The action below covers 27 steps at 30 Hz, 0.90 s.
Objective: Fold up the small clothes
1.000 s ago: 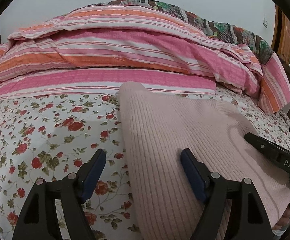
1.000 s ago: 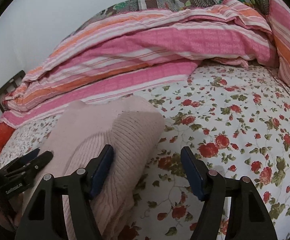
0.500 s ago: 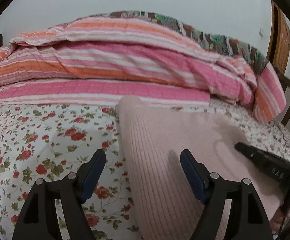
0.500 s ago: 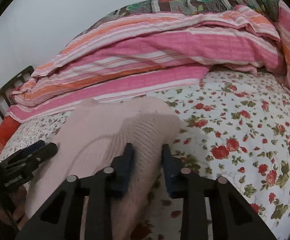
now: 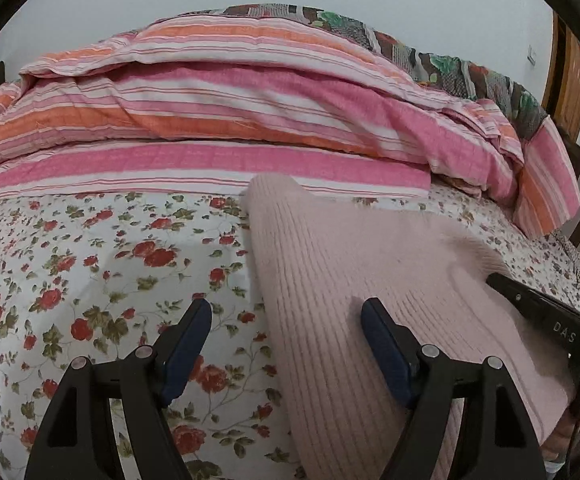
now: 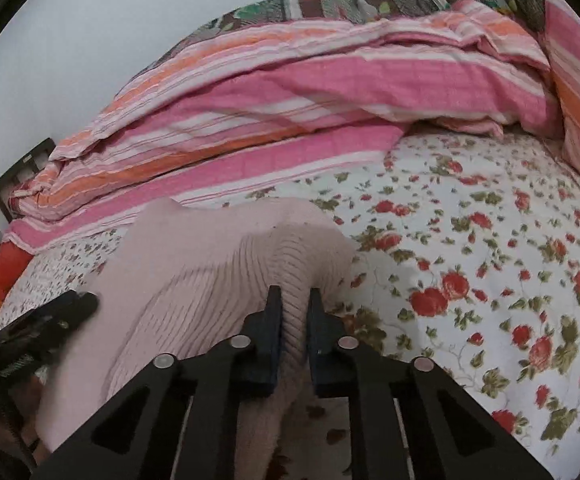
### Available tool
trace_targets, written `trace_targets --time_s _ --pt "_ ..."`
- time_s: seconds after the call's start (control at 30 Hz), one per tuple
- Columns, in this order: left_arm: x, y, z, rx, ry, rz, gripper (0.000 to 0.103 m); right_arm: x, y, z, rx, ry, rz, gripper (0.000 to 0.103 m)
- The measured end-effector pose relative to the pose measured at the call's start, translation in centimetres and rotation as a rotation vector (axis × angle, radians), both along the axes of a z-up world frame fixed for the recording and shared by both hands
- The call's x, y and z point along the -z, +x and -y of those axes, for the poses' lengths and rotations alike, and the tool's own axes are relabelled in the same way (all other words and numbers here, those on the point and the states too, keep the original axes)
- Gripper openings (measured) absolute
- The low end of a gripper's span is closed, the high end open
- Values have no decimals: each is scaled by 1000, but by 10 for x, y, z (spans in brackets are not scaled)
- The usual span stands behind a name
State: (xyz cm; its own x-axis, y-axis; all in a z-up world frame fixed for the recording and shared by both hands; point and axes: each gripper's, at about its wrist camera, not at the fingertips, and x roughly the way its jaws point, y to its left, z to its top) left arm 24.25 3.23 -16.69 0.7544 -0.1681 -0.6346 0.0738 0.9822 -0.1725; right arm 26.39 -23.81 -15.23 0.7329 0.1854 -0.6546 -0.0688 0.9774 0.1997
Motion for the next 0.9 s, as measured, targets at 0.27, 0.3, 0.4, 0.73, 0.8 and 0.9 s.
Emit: trace_targets --time_s 0.27,0.3,0.4,0.73,0.8,0.9 --pt "0 10 -9 -23 -45 -19 77 0 0 1 18 -27 19 34" --pt "1 12 -9 -25 -46 -25 77 3 3 2 26 -21 0 34" --pt "1 16 -7 -24 -51 -24 74 6 5 12 35 29 -23 39" --pt "0 34 -4 -5 -63 -35 50 3 3 19 17 51 -18 42" --pt "2 37 -4 -11 -60 -40 50 4 5 22 23 69 -27 46" --pt "3 40 -9 -24 -72 -41 47 6 6 24 20 87 -35 46"
